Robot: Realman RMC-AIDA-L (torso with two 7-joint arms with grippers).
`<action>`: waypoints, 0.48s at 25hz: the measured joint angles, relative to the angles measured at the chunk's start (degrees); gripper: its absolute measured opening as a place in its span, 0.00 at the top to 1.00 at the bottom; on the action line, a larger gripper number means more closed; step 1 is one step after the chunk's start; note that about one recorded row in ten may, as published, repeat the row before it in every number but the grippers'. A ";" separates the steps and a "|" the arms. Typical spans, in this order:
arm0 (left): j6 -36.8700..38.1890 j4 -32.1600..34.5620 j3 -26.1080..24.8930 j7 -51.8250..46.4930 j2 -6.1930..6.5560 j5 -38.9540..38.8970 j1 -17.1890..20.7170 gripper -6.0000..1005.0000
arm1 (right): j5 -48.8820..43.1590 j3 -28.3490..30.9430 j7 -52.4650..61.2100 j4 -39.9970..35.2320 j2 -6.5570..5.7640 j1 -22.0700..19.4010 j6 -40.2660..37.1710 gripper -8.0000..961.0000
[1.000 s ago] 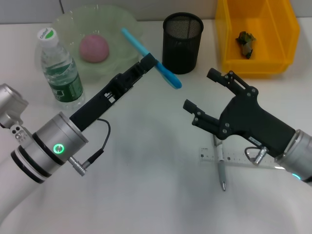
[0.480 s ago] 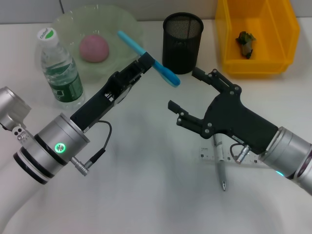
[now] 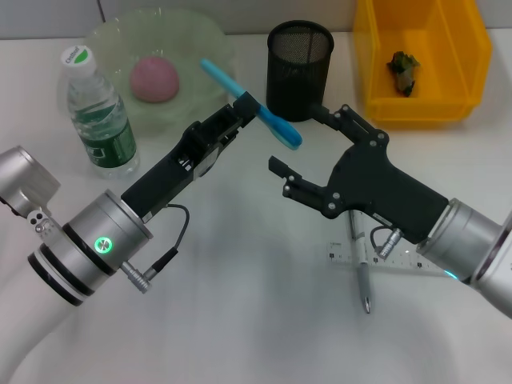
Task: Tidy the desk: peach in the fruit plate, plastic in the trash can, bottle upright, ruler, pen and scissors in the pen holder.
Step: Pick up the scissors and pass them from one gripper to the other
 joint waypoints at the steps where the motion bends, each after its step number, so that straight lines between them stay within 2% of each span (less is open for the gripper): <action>1: -0.09 0.01 -0.51 -0.15 0.00 0.59 0.13 0.72 | 0.00 0.01 -0.42 0.23 0.00 0.21 0.32 0.14; 12: -0.97 -0.89 -2.19 -1.08 0.00 1.54 0.93 0.71 | -0.09 0.64 -3.47 1.20 0.00 1.18 1.56 0.14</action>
